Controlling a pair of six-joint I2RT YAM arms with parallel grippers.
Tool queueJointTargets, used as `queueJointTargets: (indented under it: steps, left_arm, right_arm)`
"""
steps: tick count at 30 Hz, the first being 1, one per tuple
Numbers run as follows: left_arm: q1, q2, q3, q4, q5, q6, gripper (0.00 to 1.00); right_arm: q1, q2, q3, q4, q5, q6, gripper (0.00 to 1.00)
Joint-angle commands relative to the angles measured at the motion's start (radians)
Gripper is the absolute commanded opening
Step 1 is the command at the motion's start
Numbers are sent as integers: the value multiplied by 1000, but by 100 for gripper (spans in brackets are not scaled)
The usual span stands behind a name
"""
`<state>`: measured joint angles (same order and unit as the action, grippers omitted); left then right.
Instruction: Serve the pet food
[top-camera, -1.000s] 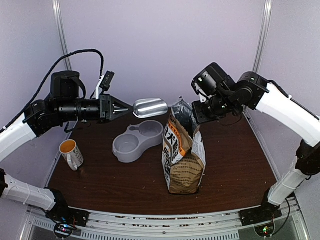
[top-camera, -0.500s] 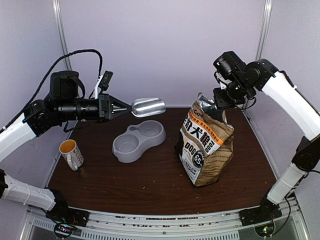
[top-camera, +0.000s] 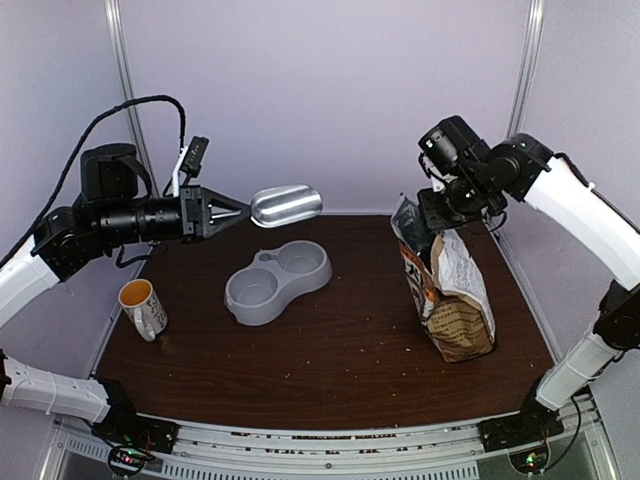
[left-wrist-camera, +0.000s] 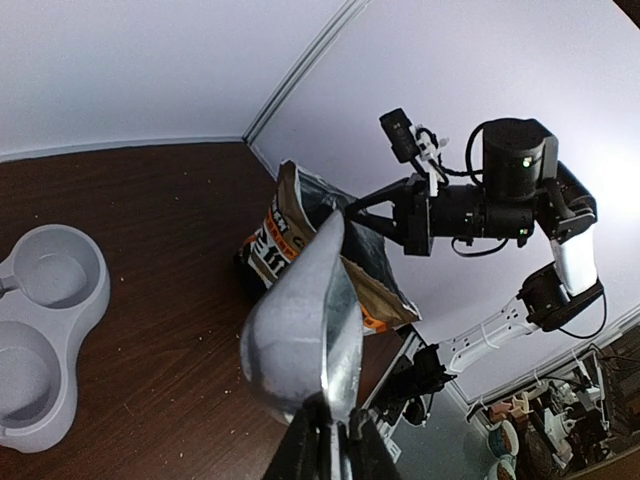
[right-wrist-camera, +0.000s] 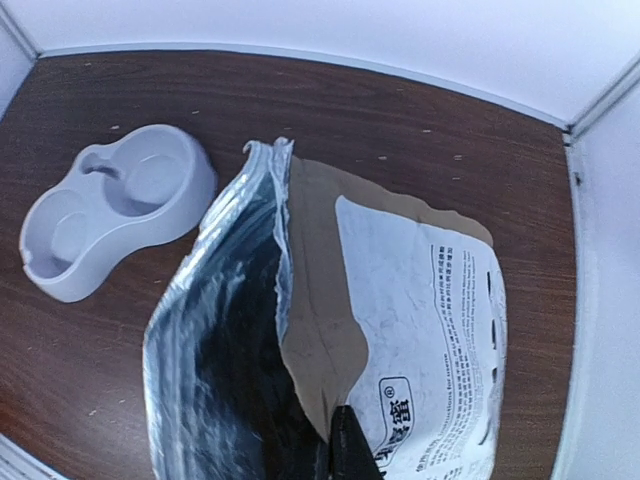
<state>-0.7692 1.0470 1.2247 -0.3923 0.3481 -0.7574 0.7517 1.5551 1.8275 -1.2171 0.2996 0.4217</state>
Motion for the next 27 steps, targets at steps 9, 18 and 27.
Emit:
queueJointTargets:
  steps: [9, 18, 27]
  left_arm:
    - [8, -122, -193, 78, -5, 51, 0]
    - [6, -241, -361, -1, -54, 141, 0]
    - [-57, -130, -393, 5, -43, 189, 0]
  right_arm:
    - [332, 105, -252, 551, -298, 233, 0]
    - [364, 136, -272, 578, -235, 225, 0]
    - [364, 85, -304, 569, -191, 209, 0]
